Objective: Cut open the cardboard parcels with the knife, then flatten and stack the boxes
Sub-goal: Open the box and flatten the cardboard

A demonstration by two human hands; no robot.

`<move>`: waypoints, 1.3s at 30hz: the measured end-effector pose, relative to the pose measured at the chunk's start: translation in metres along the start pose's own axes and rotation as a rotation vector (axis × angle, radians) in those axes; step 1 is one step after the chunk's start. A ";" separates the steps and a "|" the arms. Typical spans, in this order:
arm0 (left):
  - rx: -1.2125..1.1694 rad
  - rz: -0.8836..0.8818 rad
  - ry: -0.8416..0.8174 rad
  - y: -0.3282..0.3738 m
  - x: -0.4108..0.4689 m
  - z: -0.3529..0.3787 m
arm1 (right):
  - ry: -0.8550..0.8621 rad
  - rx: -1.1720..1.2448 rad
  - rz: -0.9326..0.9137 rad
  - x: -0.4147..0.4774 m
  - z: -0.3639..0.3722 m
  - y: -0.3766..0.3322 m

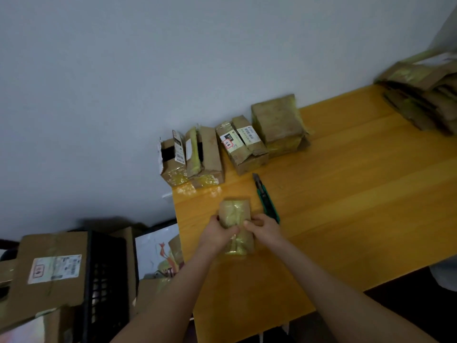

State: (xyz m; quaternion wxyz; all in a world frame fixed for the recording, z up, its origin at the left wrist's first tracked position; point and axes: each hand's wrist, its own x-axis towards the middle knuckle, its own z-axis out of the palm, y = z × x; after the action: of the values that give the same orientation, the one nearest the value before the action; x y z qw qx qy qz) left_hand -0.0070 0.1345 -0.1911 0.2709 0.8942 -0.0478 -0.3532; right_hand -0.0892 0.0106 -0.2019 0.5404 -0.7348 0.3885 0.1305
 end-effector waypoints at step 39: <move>0.483 0.568 0.352 0.141 -0.051 -0.095 | 0.279 0.176 -0.282 -0.057 -0.105 -0.108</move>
State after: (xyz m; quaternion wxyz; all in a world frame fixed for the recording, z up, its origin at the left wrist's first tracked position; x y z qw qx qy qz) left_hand 0.0322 0.0714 -0.0301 0.1438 0.9301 -0.3272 -0.0845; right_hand -0.0739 -0.0468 -0.0518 0.5562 -0.7430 0.3627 -0.0839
